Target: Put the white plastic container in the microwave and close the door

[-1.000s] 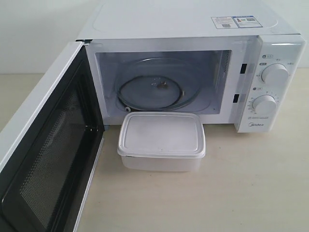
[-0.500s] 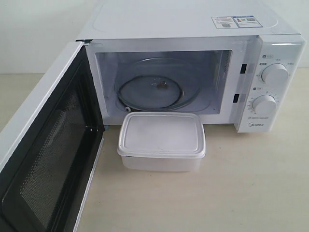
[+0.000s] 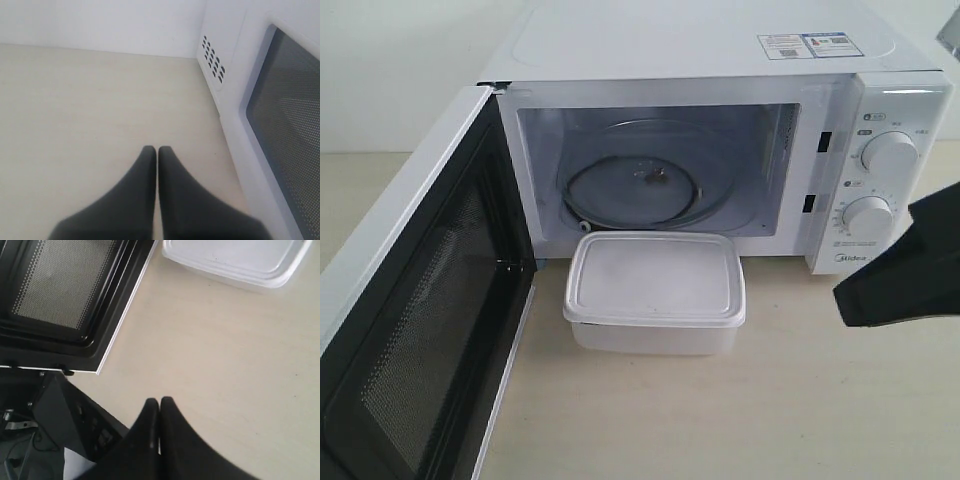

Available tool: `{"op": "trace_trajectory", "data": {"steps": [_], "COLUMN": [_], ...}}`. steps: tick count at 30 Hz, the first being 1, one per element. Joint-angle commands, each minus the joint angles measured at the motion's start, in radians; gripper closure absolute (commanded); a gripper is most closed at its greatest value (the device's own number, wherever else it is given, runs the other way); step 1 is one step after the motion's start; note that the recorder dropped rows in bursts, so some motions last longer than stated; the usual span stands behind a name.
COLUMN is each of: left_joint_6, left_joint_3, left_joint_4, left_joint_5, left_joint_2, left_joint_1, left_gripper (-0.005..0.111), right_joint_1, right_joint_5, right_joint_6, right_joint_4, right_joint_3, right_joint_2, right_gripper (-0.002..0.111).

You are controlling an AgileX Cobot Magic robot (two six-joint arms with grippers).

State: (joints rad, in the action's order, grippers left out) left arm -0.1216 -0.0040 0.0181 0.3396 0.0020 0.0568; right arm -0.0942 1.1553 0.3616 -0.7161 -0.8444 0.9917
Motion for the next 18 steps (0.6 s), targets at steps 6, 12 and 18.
{"op": "trace_trajectory", "data": {"steps": [6, 12, 18], "left_joint_6": [0.001, 0.001, 0.001], "left_joint_3": [0.004, 0.004, 0.004], "left_joint_4": [-0.007, -0.007, -0.007], "left_joint_5": [-0.002, -0.002, -0.002], "left_joint_2": [-0.002, -0.002, -0.002], "left_joint_1": [0.002, 0.002, 0.002], "left_gripper": [0.103, 0.103, 0.103], "right_joint_1": [-0.3, -0.607, -0.783], "right_joint_5": [-0.21, -0.499, -0.727], "right_joint_6": [0.096, -0.027, -0.709], "right_joint_4": [-0.195, -0.126, 0.564], "right_joint_3": [0.029, 0.115, 0.2], "right_joint_2": [0.007, 0.018, 0.02], "right_gripper": [0.108, 0.108, 0.108]}}
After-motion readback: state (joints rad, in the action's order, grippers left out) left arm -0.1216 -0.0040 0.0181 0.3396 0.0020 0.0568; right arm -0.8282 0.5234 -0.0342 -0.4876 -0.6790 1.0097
